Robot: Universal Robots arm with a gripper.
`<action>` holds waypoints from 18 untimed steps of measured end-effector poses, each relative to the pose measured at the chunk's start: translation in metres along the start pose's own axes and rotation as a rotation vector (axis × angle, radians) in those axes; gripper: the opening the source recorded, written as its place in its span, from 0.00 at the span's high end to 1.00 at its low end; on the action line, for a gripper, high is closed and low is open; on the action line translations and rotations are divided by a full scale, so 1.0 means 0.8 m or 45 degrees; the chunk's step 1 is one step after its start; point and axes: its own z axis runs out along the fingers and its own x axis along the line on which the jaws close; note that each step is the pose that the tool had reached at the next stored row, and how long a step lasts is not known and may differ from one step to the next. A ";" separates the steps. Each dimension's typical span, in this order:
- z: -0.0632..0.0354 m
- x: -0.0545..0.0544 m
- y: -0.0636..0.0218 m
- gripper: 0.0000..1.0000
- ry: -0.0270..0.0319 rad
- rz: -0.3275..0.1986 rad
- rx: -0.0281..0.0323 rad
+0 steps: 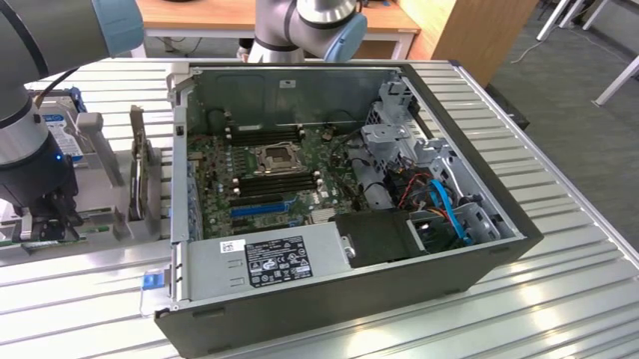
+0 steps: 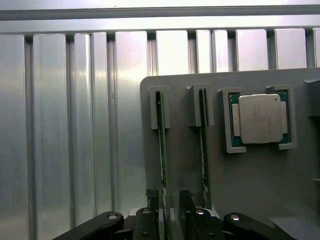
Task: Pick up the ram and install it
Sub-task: 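Pick up the ram and move it above insertion slot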
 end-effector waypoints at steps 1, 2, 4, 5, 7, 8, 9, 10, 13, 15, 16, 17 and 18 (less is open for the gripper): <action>0.000 0.000 0.000 0.69 -0.0001 0.000 0.0001; 0.000 0.000 0.000 0.69 -0.0001 0.000 0.0001; 0.000 0.000 0.000 0.69 -0.0001 0.000 0.0001; 0.000 0.000 0.000 0.69 -0.0001 0.000 0.0001; 0.000 0.000 0.000 0.69 -0.0001 0.000 0.0001; 0.000 0.000 0.000 0.69 -0.0001 0.000 0.0000; 0.000 0.000 0.000 0.69 -0.0001 0.000 0.0001; 0.000 0.000 0.000 0.69 -0.0001 0.000 0.0001; 0.000 0.000 0.000 0.78 -0.0001 0.000 0.0001; 0.000 0.000 0.000 0.78 -0.0001 0.000 0.0001; 0.000 0.000 0.000 0.78 -0.0001 0.000 0.0002; 0.000 0.000 0.000 0.78 -0.0001 0.000 0.0002; 0.000 0.000 0.000 0.78 -0.0001 0.000 0.0001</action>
